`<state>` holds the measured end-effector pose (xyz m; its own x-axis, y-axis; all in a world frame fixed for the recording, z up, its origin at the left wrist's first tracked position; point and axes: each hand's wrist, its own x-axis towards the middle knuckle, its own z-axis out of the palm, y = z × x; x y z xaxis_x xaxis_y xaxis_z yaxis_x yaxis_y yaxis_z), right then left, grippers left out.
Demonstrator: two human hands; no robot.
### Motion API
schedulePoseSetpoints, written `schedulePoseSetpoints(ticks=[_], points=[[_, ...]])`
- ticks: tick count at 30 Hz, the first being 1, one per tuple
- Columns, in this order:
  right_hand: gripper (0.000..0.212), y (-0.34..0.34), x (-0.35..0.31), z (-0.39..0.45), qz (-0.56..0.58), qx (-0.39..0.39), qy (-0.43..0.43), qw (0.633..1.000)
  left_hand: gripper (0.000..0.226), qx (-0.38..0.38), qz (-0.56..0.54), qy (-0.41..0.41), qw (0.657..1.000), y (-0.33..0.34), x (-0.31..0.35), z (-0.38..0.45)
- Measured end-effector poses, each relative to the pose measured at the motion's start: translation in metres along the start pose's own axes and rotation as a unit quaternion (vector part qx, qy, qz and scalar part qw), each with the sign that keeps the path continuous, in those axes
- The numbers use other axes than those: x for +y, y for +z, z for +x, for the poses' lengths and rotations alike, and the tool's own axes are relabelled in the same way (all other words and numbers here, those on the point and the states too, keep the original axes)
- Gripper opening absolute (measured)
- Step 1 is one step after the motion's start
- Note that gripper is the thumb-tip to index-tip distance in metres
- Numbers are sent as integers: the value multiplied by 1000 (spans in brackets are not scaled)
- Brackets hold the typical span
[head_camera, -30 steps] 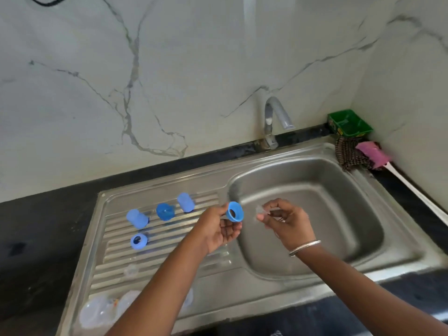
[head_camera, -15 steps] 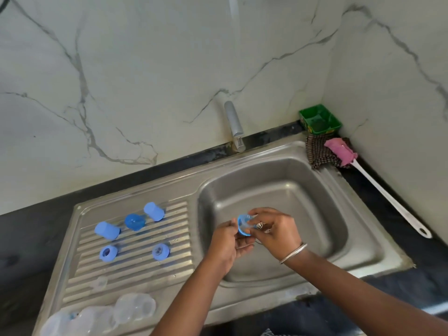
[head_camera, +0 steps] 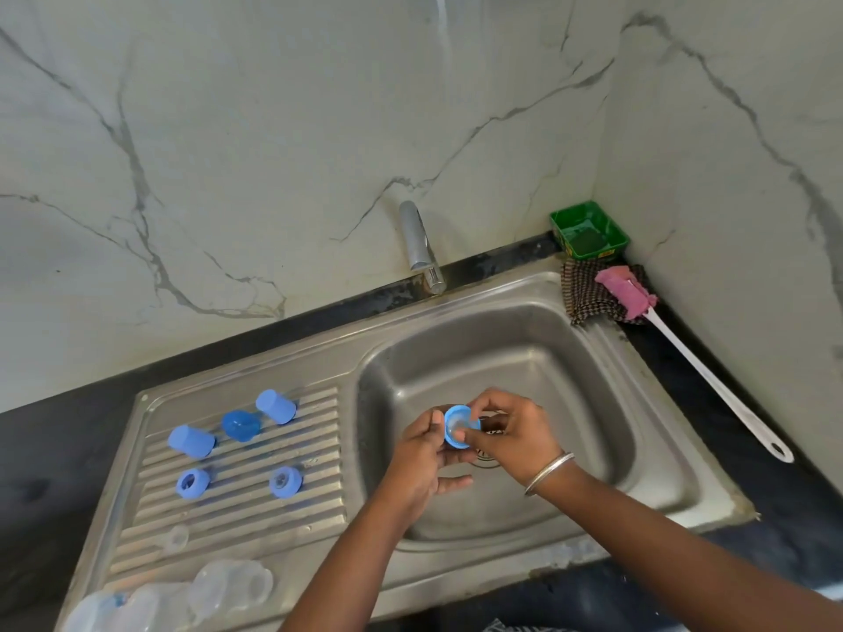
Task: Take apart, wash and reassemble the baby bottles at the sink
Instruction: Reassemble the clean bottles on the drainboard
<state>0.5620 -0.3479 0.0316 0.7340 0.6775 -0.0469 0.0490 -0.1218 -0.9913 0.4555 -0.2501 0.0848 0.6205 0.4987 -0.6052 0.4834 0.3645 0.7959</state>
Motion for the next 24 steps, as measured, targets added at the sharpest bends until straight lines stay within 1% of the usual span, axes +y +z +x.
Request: schedulePoseSetpoints(ticks=[2,4,7,9,13,17,18,20,23,24], points=[[36,-5,-1,3,14,-6,19,1000,34,-11,30,18,999,1,-1,-1],[39,-9,-1,7,15,-31,44,998,34,-21,51,34,998,2,-3,-2],[33,-12,1,12,35,-50,67,996,31,-32,69,47,996,3,-5,-1],[30,-12,3,13,37,-52,66,996,26,-34,73,48,996,2,-6,0],[27,-10,3,8,42,-84,66,993,21,-26,88,54,994,-1,-8,3],[12,-13,-3,5,104,-84,97,986,22,3,167,100,981,-6,-13,6],[9,-13,-4,4,96,-77,98,988,22,12,190,110,975,-7,-15,7],[9,-12,-3,3,38,-74,85,993,23,25,224,121,967,-8,-18,8],[9,-9,-3,0,-94,-78,20,992,24,38,242,134,960,-6,-20,7],[10,-8,-3,-1,-115,-74,4,991,24,42,239,138,960,-5,-20,7]])
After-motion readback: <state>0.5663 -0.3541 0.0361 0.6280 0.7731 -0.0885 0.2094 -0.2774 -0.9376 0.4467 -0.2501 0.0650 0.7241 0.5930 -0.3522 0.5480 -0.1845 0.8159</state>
